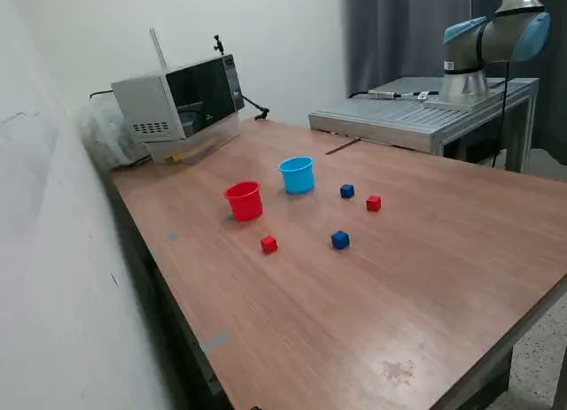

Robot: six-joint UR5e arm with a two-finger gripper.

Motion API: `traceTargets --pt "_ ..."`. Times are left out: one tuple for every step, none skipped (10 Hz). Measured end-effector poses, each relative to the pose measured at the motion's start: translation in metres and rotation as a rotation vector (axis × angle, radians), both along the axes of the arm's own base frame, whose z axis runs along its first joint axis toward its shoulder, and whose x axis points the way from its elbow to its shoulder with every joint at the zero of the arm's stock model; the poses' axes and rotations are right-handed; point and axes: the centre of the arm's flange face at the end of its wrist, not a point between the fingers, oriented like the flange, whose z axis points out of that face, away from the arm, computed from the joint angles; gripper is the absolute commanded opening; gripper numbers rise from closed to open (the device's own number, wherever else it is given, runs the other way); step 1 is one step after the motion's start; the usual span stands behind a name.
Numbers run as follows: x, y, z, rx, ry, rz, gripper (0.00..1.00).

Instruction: Place red objects in the red bin, and blue objects in the blue bin.

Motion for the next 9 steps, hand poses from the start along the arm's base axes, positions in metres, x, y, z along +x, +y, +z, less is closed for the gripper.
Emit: traceTargets --pt "-0.001 0.000 0.001 -0.003 0.006 0.001 1.00" --pt "-0.004 0.000 0.004 -0.008 0.019 0.002 1.00" --pt "-0.009 -0.001 0.007 -0.014 0.047 0.000 1.00" --pt "-0.018 -0.002 0.011 -0.022 0.096 -0.002 1.00" --pt "-0.034 -0.005 0.018 -0.032 0.173 -0.005 1.00" --pt "-0.052 -0.008 0.024 -0.045 0.263 -0.006 1.00" --pt "-0.071 -0.011 0.027 -0.058 0.353 -0.007 1.00" --pt "-0.091 -0.014 0.025 -0.070 0.434 -0.007 1.00" --pt "-0.112 -0.016 0.012 -0.076 0.484 -0.008 1.00"
